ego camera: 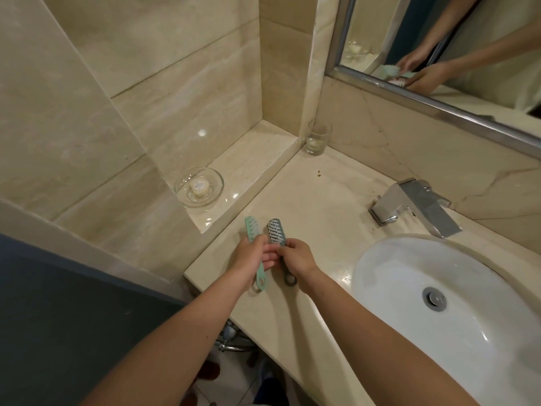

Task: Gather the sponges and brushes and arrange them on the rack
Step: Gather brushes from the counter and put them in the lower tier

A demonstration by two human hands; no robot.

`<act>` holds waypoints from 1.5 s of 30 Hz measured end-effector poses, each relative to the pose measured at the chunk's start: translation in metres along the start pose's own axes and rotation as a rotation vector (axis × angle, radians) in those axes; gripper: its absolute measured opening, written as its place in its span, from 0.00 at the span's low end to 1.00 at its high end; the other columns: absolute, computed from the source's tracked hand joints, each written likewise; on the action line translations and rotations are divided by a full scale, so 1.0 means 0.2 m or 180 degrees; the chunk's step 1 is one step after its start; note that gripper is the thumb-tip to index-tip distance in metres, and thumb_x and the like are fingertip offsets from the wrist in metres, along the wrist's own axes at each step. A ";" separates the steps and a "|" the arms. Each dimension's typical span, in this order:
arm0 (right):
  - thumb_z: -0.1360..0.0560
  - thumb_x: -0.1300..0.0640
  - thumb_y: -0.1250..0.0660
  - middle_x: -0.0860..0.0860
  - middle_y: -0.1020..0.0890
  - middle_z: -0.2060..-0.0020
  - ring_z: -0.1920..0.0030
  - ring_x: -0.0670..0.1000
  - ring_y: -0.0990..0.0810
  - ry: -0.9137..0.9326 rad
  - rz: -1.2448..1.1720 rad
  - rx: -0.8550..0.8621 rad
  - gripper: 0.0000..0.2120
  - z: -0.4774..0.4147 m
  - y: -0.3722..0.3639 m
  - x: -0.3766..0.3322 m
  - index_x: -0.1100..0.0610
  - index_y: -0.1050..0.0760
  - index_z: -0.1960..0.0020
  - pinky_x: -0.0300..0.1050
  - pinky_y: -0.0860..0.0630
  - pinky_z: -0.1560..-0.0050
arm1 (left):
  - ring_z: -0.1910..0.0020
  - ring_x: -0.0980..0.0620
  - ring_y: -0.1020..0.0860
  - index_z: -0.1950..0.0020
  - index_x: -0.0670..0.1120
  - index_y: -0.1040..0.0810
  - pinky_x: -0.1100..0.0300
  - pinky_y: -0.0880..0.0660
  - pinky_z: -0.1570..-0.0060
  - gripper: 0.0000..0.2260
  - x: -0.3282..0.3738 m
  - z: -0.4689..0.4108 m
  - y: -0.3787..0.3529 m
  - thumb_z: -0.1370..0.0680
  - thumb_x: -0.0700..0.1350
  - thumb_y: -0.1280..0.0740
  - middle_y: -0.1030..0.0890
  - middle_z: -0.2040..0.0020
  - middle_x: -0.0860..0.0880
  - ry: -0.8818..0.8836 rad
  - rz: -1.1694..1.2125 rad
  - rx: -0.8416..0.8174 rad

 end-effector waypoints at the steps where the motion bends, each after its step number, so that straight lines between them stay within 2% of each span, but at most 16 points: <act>1: 0.25 0.70 0.40 0.55 0.22 0.67 0.71 0.48 0.25 0.0043 -0.0066 0.0061 0.09 0.02 0.03 0.00 0.61 0.25 0.59 0.36 0.27 0.73 | 0.71 0.52 0.18 0.51 0.43 0.23 0.62 0.25 0.72 0.08 0.00 0.01 -0.03 0.22 0.44 0.41 0.16 0.66 0.48 0.0007 0.0045 -0.0009; 3: 0.25 0.71 0.43 0.57 0.24 0.67 0.72 0.50 0.28 0.0115 -0.0113 0.0240 0.09 0.06 0.11 0.00 0.62 0.27 0.58 0.40 0.31 0.73 | 0.77 0.52 0.24 0.54 0.41 0.25 0.63 0.28 0.76 0.06 0.01 0.04 -0.09 0.23 0.42 0.40 0.19 0.69 0.47 -0.0016 0.0134 -0.0012; 6: 0.23 0.67 0.44 0.55 0.27 0.70 0.75 0.50 0.31 0.0150 -0.0046 0.0576 0.10 0.12 0.28 0.03 0.60 0.30 0.61 0.40 0.34 0.77 | 0.79 0.54 0.32 0.57 0.45 0.28 0.64 0.34 0.78 0.03 0.01 0.10 -0.21 0.24 0.42 0.38 0.25 0.70 0.48 -0.0102 -0.0029 -0.0096; 11: 0.23 0.64 0.45 0.55 0.28 0.71 0.76 0.51 0.33 0.0191 -0.0147 0.0932 0.11 0.28 0.58 0.10 0.58 0.31 0.63 0.44 0.38 0.73 | 0.81 0.57 0.40 0.56 0.46 0.30 0.67 0.45 0.80 0.07 -0.04 0.25 -0.49 0.20 0.47 0.40 0.31 0.73 0.51 -0.0251 -0.0281 -0.0601; 18: 0.21 0.62 0.45 0.54 0.25 0.68 0.77 0.50 0.32 0.0299 -0.0717 0.1246 0.08 0.60 1.01 0.20 0.59 0.29 0.56 0.44 0.39 0.72 | 0.82 0.58 0.40 0.50 0.42 0.27 0.67 0.44 0.81 0.13 -0.16 0.57 -0.94 0.18 0.52 0.42 0.32 0.71 0.49 -0.0314 -0.0561 -0.1184; 22: 0.21 0.62 0.45 0.53 0.24 0.66 0.77 0.48 0.32 0.0366 -0.1025 0.1506 0.08 0.80 1.28 0.29 0.60 0.28 0.53 0.40 0.35 0.76 | 0.81 0.57 0.38 0.50 0.42 0.27 0.66 0.42 0.80 0.15 -0.26 0.76 -1.20 0.19 0.53 0.41 0.31 0.70 0.50 -0.0417 -0.0821 -0.1477; 29: 0.22 0.63 0.45 0.54 0.23 0.66 0.76 0.49 0.31 0.0390 -0.1250 0.1964 0.08 1.11 1.74 0.47 0.60 0.29 0.56 0.43 0.35 0.74 | 0.80 0.56 0.38 0.51 0.43 0.27 0.66 0.40 0.80 0.13 -0.46 1.08 -1.63 0.18 0.52 0.41 0.30 0.72 0.50 -0.0402 -0.1002 -0.1894; 33: 0.21 0.62 0.44 0.54 0.23 0.66 0.77 0.49 0.30 0.0375 -0.1360 0.2154 0.08 1.25 1.97 0.57 0.61 0.28 0.54 0.40 0.34 0.77 | 0.79 0.56 0.37 0.52 0.45 0.30 0.65 0.40 0.79 0.10 -0.57 1.25 -1.84 0.19 0.51 0.41 0.31 0.70 0.49 -0.0398 -0.1169 -0.2037; 41: 0.21 0.61 0.43 0.55 0.25 0.66 0.76 0.49 0.29 0.0491 -0.1610 0.2356 0.07 1.45 2.33 0.73 0.61 0.26 0.50 0.40 0.33 0.78 | 0.78 0.54 0.35 0.50 0.44 0.34 0.63 0.38 0.78 0.06 -0.75 1.50 -2.17 0.23 0.44 0.39 0.26 0.65 0.47 -0.0359 -0.1194 -0.2248; 45: 0.21 0.61 0.44 0.56 0.26 0.68 0.74 0.50 0.28 0.0472 -0.1640 0.2530 0.08 1.51 2.49 0.78 0.58 0.27 0.54 0.40 0.31 0.78 | 0.76 0.54 0.31 0.47 0.44 0.31 0.61 0.34 0.78 0.09 -0.80 1.61 -2.31 0.26 0.38 0.39 0.24 0.60 0.44 -0.0368 -0.1166 -0.2399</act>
Point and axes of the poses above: each hand's wrist, its own z-axis away from the middle knuckle, its own y-axis out of the back of the hand, x = y × z, the point moved 5 cm from there along -z, towards the middle knuckle
